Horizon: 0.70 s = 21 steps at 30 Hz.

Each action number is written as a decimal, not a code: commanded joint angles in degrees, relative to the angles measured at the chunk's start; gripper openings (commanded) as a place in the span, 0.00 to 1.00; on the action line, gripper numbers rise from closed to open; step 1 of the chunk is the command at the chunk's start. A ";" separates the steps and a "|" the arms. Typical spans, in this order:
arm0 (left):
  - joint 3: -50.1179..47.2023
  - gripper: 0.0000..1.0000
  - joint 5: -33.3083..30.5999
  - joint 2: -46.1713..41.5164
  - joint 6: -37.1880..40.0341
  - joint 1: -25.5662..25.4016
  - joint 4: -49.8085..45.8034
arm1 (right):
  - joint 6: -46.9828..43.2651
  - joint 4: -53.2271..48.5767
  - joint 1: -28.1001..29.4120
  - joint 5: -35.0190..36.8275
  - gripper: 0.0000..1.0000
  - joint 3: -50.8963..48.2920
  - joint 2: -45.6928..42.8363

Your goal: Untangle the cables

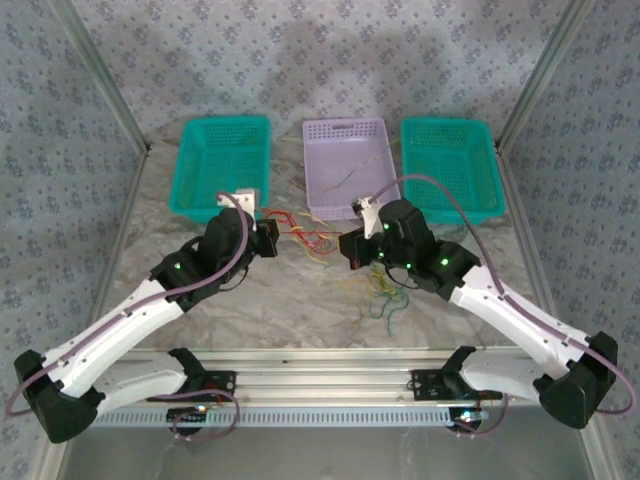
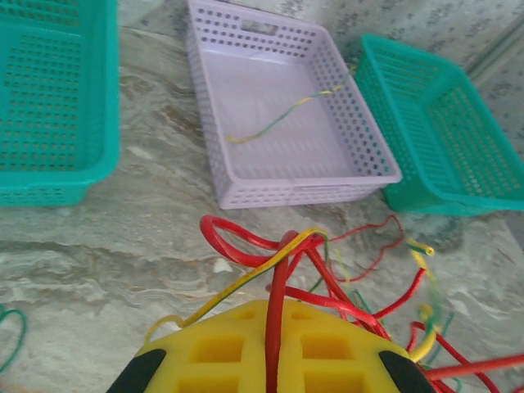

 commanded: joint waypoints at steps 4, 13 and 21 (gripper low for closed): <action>-1.85 0.23 -9.22 -1.69 1.47 3.47 -7.05 | -0.26 -9.66 -9.74 2.26 0.00 1.60 -6.33; -3.08 0.53 -5.73 -1.31 1.27 3.54 -4.94 | 0.18 -10.90 -10.50 -1.43 0.00 7.75 -5.55; -5.68 0.58 2.06 0.78 0.17 3.47 -0.44 | 2.75 -11.59 -12.13 -6.83 0.00 16.47 -4.97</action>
